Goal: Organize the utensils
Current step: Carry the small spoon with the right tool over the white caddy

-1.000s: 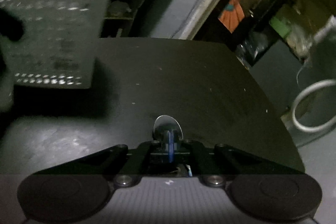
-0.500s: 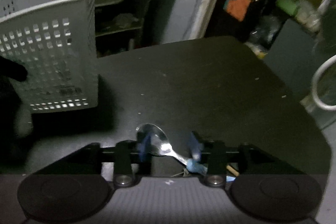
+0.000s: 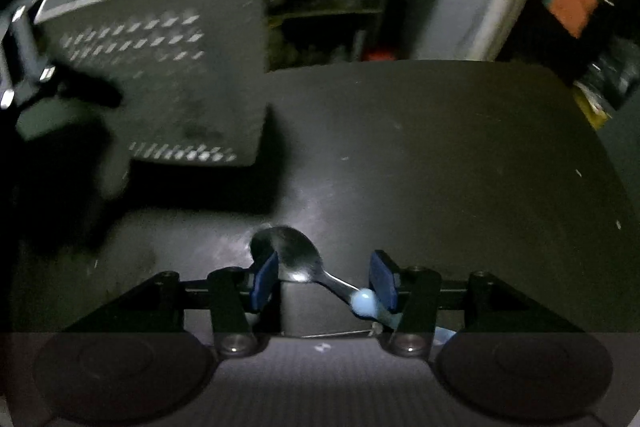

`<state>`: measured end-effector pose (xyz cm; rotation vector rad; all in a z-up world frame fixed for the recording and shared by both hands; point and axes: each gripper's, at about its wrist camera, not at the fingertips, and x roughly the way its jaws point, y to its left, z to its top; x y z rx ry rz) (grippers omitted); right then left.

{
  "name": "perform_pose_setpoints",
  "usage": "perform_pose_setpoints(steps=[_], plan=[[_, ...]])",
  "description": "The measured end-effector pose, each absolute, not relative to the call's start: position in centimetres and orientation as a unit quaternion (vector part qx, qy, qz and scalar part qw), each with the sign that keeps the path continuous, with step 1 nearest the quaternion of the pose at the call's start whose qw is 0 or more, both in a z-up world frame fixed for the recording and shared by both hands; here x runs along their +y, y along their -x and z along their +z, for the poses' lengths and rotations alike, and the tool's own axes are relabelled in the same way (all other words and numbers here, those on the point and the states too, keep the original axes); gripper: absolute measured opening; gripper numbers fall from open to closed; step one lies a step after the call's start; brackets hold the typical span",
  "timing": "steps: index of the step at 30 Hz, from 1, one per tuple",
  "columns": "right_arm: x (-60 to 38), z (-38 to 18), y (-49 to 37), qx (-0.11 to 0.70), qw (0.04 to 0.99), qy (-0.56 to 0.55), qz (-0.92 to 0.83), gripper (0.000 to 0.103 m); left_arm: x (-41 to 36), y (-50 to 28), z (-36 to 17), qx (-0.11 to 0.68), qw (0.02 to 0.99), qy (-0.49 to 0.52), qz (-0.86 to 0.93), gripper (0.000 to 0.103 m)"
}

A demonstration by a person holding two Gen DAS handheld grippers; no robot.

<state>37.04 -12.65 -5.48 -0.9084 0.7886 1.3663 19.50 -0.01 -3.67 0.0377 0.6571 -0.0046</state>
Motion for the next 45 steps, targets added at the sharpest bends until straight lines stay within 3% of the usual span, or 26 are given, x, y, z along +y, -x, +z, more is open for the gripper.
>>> perform_pose_setpoints(steps=[7,9,12,14,24,33,45], plan=[[-11.3,-5.3,-35.9,0.314,0.566,0.452,0.614,0.037,0.1,-19.4,-3.7,0.322,0.946,-0.017,0.001,0.077],[-10.9,-5.2,-35.3,0.305,0.555,0.470,0.615,0.037,0.1,-19.3,-3.7,0.322,0.947,-0.015,0.003,0.077],[-10.6,-5.1,-34.7,0.297,0.553,0.479,0.613,0.041,0.1,-19.1,-3.7,0.322,0.947,-0.014,0.006,0.077],[-10.7,-4.7,-34.5,0.297,0.551,0.475,0.618,0.050,0.0,-19.0,-3.7,0.322,0.947,-0.013,0.007,0.077],[-11.0,-4.5,-33.2,0.313,0.523,0.474,0.635,0.055,0.1,-18.8,-3.6,0.320,0.947,-0.011,0.009,0.076],[-12.5,-5.8,-34.6,0.336,0.584,0.384,0.632,0.049,0.1,-18.8,-3.6,0.320,0.947,-0.012,0.008,0.076],[-12.3,-6.4,-36.1,0.338,0.614,0.342,0.626,0.023,0.1,-18.9,-3.6,0.322,0.947,-0.014,0.007,0.076]])
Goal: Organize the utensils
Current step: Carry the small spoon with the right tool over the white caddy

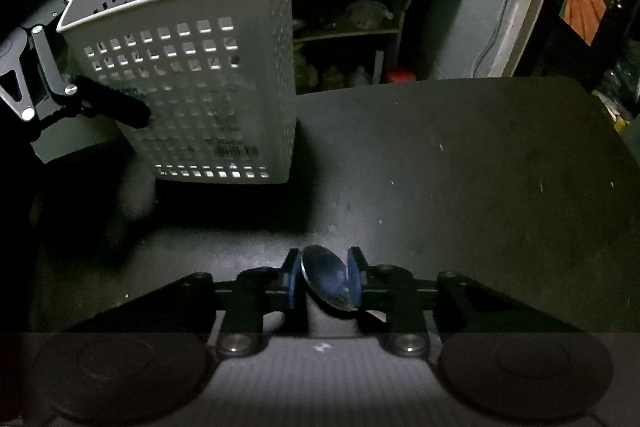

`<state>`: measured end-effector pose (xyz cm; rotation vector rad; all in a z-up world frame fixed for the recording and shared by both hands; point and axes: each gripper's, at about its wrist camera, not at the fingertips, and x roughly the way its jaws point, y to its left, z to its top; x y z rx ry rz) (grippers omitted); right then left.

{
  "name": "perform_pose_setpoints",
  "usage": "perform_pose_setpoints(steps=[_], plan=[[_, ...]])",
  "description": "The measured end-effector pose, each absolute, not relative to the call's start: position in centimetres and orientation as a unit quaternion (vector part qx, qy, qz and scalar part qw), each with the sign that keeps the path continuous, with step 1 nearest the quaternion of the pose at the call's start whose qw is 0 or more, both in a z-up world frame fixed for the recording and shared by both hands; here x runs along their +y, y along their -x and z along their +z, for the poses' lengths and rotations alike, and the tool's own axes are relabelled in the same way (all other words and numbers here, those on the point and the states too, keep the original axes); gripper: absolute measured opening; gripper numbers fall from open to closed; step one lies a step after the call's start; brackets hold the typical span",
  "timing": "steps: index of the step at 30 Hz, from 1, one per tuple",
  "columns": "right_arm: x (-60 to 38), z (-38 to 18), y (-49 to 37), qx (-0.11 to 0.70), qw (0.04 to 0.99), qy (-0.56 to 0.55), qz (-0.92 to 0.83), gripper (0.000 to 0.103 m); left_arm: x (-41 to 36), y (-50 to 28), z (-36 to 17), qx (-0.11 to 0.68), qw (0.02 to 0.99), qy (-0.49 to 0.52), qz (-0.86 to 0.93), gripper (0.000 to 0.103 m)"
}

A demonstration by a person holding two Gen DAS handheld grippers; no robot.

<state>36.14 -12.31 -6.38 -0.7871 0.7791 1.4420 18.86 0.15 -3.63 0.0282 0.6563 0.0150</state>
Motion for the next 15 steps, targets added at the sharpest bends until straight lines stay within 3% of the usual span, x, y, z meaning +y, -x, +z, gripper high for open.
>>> perform_pose_setpoints(steps=[15], plan=[[-12.5,-4.2,-37.1,0.315,0.634,0.336,0.621,0.012,0.1,-19.0,-4.0,0.325,0.946,-0.013,0.009,0.076]])
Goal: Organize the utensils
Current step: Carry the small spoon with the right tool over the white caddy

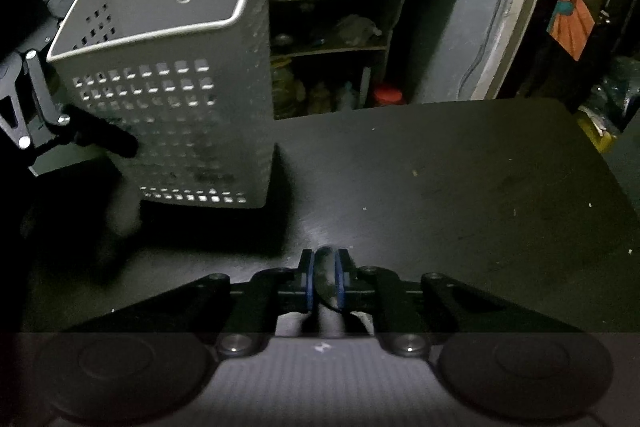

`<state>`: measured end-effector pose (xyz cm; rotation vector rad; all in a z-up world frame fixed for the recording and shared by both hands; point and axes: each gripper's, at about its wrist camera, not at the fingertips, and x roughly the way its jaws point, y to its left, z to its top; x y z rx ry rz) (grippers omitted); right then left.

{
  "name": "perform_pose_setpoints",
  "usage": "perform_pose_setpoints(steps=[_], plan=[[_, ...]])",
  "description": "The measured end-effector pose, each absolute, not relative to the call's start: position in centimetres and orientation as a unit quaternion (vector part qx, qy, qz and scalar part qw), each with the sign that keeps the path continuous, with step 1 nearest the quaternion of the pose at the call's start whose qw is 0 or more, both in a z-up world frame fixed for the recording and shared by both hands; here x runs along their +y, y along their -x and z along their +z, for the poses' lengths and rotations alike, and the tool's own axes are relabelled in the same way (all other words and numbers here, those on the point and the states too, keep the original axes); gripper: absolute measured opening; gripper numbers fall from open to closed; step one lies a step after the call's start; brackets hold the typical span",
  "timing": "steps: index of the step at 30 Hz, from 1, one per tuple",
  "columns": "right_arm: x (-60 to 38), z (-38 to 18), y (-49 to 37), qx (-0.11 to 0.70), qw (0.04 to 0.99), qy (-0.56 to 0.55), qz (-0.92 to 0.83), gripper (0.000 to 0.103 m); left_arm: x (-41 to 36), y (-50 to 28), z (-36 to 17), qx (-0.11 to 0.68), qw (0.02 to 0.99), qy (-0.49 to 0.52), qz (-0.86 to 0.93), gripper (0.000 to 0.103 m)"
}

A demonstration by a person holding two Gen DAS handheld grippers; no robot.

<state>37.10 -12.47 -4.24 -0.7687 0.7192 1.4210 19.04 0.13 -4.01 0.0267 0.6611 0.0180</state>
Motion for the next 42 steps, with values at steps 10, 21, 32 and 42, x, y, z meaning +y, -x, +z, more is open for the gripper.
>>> perform_pose_setpoints(steps=[10,21,32,42], plan=[[-12.0,-5.5,-38.0,0.334,0.615,0.360,0.617,0.051,0.1,-19.1,-4.3,0.325,0.945,-0.012,0.011,0.076],[-10.3,-6.1,-39.1,0.324,0.583,0.376,0.643,0.031,0.0,-19.2,-4.5,0.327,0.945,-0.009,0.019,0.077],[-10.3,-5.8,-40.6,0.338,0.606,0.333,0.639,0.005,-0.2,-19.0,-4.4,0.327,0.945,-0.008,0.026,0.077],[-12.2,-6.8,-47.1,0.420,0.667,0.180,0.588,0.006,-0.3,-19.1,-4.2,0.327,0.944,-0.008,0.027,0.077]])
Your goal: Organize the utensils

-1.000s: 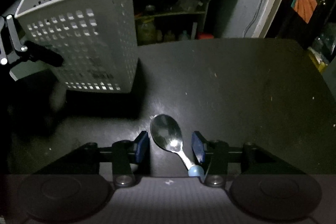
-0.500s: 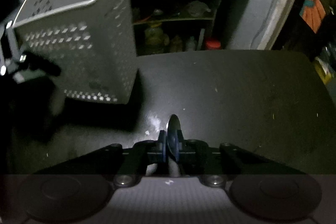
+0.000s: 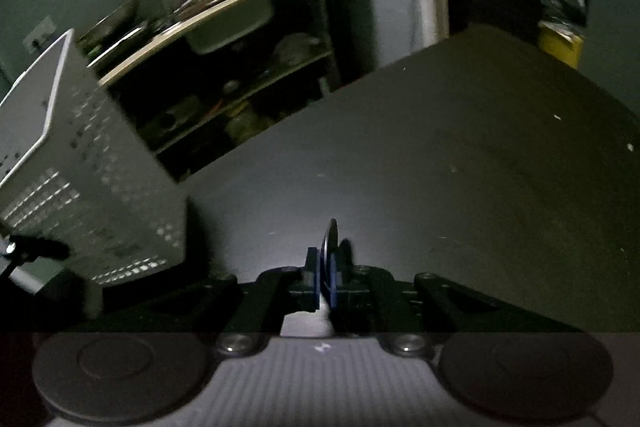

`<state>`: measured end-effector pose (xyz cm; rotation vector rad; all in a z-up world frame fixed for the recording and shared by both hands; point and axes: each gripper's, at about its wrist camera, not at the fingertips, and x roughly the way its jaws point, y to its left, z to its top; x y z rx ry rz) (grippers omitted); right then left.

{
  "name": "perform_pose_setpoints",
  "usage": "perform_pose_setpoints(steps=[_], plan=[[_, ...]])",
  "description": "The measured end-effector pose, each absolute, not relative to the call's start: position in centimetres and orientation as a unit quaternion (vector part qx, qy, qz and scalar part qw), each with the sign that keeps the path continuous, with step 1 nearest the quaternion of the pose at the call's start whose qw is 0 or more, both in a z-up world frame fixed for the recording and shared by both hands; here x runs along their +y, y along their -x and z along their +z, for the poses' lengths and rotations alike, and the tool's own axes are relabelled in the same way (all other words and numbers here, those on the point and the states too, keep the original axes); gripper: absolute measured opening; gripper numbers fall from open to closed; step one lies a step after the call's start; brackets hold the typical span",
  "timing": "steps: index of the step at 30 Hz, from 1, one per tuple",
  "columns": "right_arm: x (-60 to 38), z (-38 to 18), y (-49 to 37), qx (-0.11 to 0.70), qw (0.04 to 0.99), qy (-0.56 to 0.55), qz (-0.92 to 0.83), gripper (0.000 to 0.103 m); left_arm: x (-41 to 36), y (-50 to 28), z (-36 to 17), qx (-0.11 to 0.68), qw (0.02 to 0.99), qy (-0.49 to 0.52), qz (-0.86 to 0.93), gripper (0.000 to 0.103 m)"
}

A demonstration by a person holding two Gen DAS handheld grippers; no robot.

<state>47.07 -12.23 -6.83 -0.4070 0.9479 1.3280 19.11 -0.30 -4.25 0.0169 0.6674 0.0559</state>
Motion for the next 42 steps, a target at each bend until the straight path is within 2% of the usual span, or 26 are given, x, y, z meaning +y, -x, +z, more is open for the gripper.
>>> perform_pose_setpoints(steps=[7,13,24,30,34,37,42], plan=[[-11.8,-6.4,-46.2,0.395,0.681,0.220,0.576,0.005,-0.3,-19.0,-4.2,0.327,0.944,-0.010,0.025,0.077],[-13.9,-1.8,-43.7,0.330,0.718,0.206,0.577,0.005,0.0,-19.1,-4.3,0.327,0.945,-0.009,0.018,0.076],[-19.4,6.7,-39.2,0.204,0.851,0.041,0.482,0.005,0.9,-19.4,-4.7,0.321,0.947,-0.003,0.001,0.076],[-21.4,9.9,-35.2,0.139,0.879,-0.070,0.450,0.005,1.2,-19.4,-5.0,0.315,0.949,-0.002,-0.006,0.076],[-21.2,10.1,-32.9,0.123,0.883,-0.112,0.439,0.005,1.2,-19.4,-5.2,0.313,0.950,-0.004,-0.011,0.076],[-20.8,10.0,-31.4,0.123,0.880,-0.126,0.440,0.001,1.4,-19.6,-5.3,0.316,0.949,-0.003,-0.013,0.076],[-19.8,8.3,-30.3,0.151,0.884,-0.100,0.431,0.000,1.6,-19.8,-5.3,0.316,0.949,-0.004,-0.016,0.076]])
